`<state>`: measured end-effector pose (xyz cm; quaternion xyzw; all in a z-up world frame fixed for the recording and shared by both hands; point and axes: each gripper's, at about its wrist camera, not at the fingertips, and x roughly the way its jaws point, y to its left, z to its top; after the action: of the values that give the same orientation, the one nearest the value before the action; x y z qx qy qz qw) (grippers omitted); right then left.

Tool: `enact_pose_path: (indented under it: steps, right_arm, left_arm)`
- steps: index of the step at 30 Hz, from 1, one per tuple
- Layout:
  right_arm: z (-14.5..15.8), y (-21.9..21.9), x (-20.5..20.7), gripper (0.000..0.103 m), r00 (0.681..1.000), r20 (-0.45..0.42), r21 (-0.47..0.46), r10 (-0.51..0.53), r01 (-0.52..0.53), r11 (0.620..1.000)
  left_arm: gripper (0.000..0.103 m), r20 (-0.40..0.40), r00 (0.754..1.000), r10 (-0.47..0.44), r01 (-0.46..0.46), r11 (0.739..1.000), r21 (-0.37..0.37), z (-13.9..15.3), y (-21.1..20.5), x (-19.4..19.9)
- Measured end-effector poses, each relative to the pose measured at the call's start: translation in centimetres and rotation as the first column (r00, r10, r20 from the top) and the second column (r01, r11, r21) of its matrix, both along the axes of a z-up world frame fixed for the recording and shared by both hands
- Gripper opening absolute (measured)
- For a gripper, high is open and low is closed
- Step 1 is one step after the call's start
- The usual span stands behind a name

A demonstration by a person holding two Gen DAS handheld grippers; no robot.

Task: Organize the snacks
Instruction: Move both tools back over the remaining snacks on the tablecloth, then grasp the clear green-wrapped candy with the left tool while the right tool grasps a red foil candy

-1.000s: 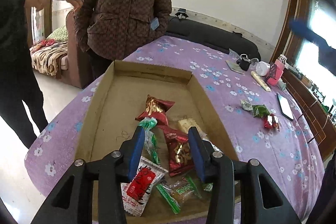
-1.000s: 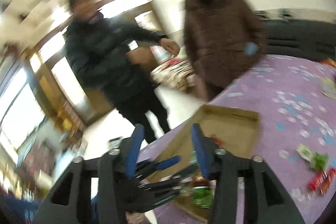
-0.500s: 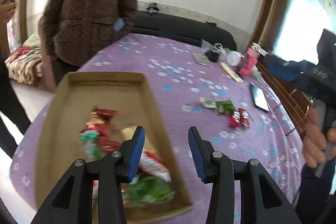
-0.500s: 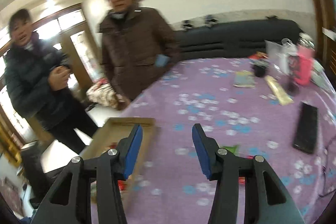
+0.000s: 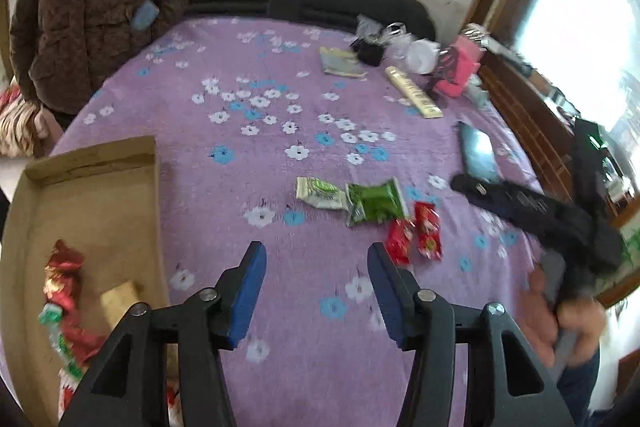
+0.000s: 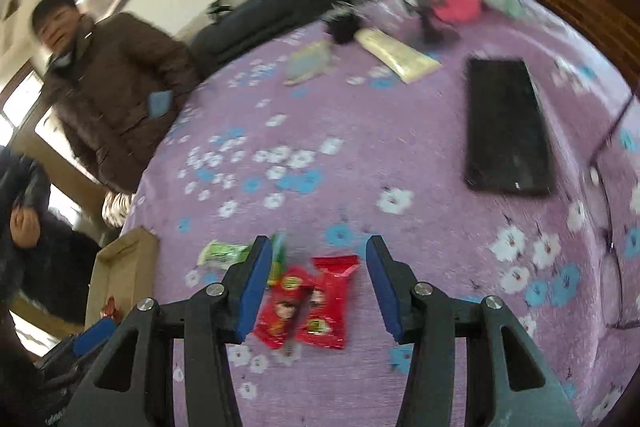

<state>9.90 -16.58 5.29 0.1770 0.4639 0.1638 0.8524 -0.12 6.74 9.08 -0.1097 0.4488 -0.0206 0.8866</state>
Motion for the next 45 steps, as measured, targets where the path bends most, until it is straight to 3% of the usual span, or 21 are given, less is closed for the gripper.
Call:
enact_pose_path:
  steps: [6,16,18,22,26,29,36,41,43,44,45]
  right_arm:
    - [0.2,0.2,-0.2,0.048,1.0,-0.013,0.002,0.004,-0.004,1.0]
    - [-0.2,0.3,0.0,0.048,1.0,-0.03,-0.013,0.001,-0.002,1.0]
    - [-0.2,0.3,0.0,0.048,1.0,-0.031,-0.019,0.001,-0.001,1.0]
    - [-0.4,0.3,0.1,0.048,0.999,-0.036,-0.038,-0.004,0.003,0.999]
    - [-0.8,0.7,0.1,0.048,0.999,-0.043,-0.091,-0.005,0.001,0.996]
    - [-1.1,1.2,0.1,0.048,0.999,-0.048,-0.122,0.006,-0.012,0.992]
    - [-1.9,2.8,-0.1,0.048,0.998,-0.051,-0.185,0.046,-0.055,0.981]
    - [-2.8,3.6,0.1,0.037,0.996,-0.063,-0.232,0.061,-0.074,0.97]
    - [-3.1,3.8,0.1,0.031,0.997,-0.056,-0.261,0.059,-0.071,0.963]
    - [-3.1,3.9,0.1,0.025,0.997,-0.053,-0.28,0.055,-0.068,0.958]
    - [-3.1,3.8,0.1,0.022,0.998,-0.049,-0.296,0.051,-0.063,0.953]
  left_arm:
    - [0.056,-0.136,0.989,0.058,-0.062,0.998,-0.032,-2.9,0.1,5.9]
    - [0.055,-0.15,0.985,0.083,-0.08,0.996,0.026,-5.1,-1.7,9.6]
    - [0.038,-0.171,0.982,0.083,-0.08,0.996,0.025,-5.9,-1.9,10.2]
    - [0.029,-0.184,0.979,0.086,-0.085,0.996,0.013,-7.0,-2.1,10.5]
    - [0.009,-0.157,0.982,0.102,-0.094,0.994,0.057,-7.1,-2.6,10.2]
    - [0.006,-0.158,0.982,0.102,-0.098,0.995,0.033,-7.2,-2.3,9.6]
    - [0.006,-0.184,0.981,0.065,-0.079,0.994,-0.074,-6.9,-1.0,9.0]
    - [0.007,-0.148,0.984,0.095,-0.103,0.994,-0.046,-5.1,-0.6,9.4]
    - [0.021,-0.147,0.983,0.108,-0.112,0.994,-0.021,-5.0,-0.5,10.0]
    - [0.04,-0.154,0.981,0.118,-0.121,0.993,-0.014,-5.0,-0.3,10.3]
    - [0.051,-0.158,0.979,0.128,-0.133,0.991,-0.016,-5.2,-0.1,10.6]
